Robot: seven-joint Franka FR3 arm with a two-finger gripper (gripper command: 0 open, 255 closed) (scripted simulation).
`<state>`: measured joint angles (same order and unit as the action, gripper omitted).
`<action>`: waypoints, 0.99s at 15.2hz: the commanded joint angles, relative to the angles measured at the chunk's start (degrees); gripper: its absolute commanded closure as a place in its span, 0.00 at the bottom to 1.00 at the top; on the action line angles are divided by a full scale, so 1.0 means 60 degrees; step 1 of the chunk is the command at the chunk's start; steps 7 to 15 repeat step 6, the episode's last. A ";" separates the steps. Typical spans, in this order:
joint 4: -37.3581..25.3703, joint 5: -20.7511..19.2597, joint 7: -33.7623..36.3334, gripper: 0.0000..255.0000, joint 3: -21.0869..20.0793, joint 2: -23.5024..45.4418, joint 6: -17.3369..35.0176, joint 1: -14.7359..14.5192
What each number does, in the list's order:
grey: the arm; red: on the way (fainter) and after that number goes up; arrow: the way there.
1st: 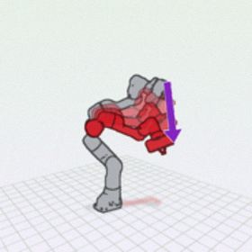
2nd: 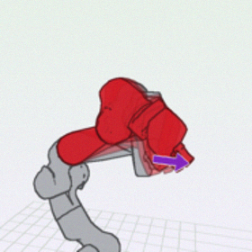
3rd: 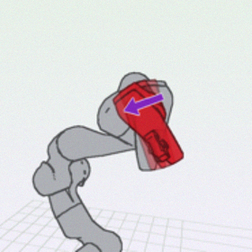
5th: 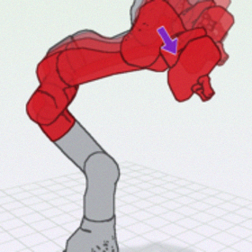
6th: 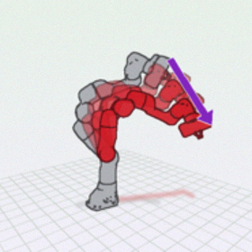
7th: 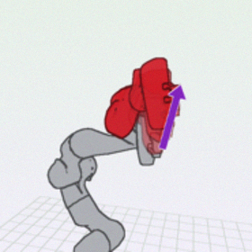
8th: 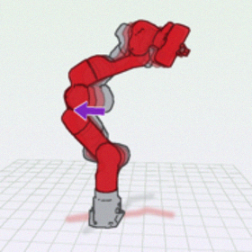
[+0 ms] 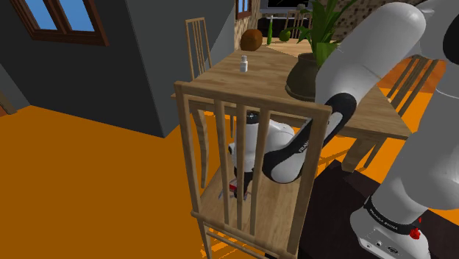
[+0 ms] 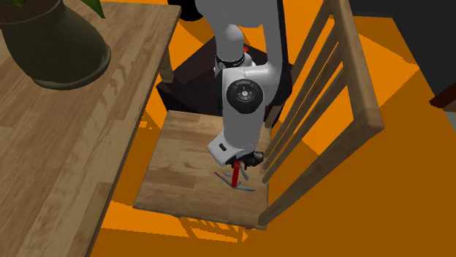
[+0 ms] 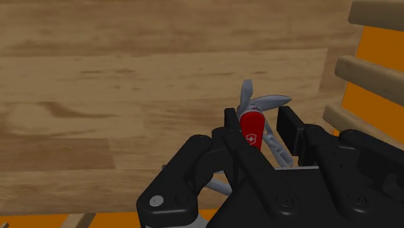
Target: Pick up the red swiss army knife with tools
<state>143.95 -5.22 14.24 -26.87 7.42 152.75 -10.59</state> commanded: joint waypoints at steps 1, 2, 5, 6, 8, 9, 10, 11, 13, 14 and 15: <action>-0.0012 0.0392 -0.0220 1.00 -0.0206 -0.0397 -0.0261 -0.0008; -0.0024 0.0531 -0.0318 1.00 -0.0238 -0.0537 -0.0395 0.0006; -0.0057 0.0811 -0.0515 1.00 -0.0275 -0.0834 -0.0687 0.0009; -0.0057 0.0812 -0.0516 1.00 -0.0271 -0.0835 -0.0687 0.0005; -0.0057 0.0812 -0.0516 1.00 -0.0271 -0.0835 -0.0687 0.0005; -0.0057 0.0812 -0.0516 1.00 -0.0271 -0.0835 -0.0687 0.0005; -0.0057 0.0812 -0.0516 1.00 -0.0271 -0.0835 -0.0687 0.0005; -0.0057 0.0812 -0.0516 1.00 -0.0271 -0.0835 -0.0687 0.0005; -0.0057 0.0812 -0.0516 1.00 -0.0271 -0.0835 -0.0687 0.0005; -0.0057 0.0812 -0.0516 1.00 -0.0271 -0.0835 -0.0687 0.0005; -0.0057 0.0812 -0.0516 1.00 -0.0271 -0.0835 -0.0687 0.0005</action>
